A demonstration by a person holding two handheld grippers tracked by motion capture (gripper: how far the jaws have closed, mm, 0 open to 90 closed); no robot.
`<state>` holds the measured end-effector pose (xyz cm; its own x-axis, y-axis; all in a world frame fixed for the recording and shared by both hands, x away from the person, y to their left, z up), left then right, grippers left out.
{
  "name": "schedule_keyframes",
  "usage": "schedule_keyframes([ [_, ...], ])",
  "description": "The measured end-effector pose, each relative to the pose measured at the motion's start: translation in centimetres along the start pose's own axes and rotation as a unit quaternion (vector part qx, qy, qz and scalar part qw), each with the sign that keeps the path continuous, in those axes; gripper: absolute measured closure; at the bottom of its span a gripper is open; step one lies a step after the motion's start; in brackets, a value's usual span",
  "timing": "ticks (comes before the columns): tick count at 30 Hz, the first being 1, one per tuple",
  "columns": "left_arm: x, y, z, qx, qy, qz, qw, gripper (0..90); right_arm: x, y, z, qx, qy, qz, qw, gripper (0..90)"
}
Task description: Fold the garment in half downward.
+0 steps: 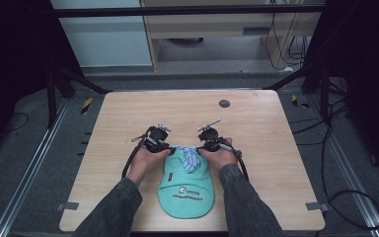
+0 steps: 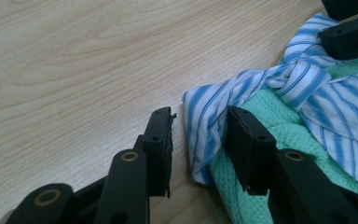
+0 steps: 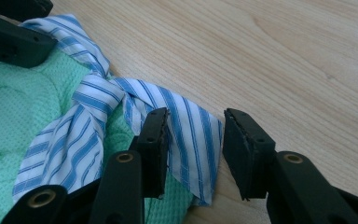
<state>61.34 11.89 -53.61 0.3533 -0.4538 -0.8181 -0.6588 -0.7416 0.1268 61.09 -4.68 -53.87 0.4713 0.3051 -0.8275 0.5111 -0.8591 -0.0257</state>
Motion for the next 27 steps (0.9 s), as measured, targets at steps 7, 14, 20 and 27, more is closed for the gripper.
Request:
schedule_keyframes([
  [7,0.1,0.1,0.1,0.003,-0.004,0.002,1.0,65.6,0.1,-0.1,0.1,-0.012,-0.006,0.001,0.9999,64.2],
  [14,0.2,0.6,0.2,0.021,-0.002,0.01,0.9997,77.5,0.0,-0.7,0.1,-0.031,-0.011,-0.004,0.9995,75.5],
  [20,0.2,0.7,0.3,0.031,-0.001,0.02,0.9993,85.7,-0.1,-1.1,0.1,-0.051,-0.009,0.0,0.9987,82.2],
  [27,-0.7,1.0,0.0,0.058,-0.004,0.015,0.9982,86.9,-0.9,-1.2,0.1,-0.08,-0.002,-0.002,0.9968,83.2],
])
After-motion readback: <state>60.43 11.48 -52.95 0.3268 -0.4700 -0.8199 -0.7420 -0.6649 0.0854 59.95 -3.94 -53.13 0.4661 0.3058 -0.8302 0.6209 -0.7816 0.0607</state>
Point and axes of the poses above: each handheld gripper's, and its own axes: x roughly forward along the jaws, z roughly out of its underside, y roughly to its right, the point moved 7 cm from there along x, roughly forward along the jaws, and after that the axes turned 3 degrees about z, right-handed, at the moved point
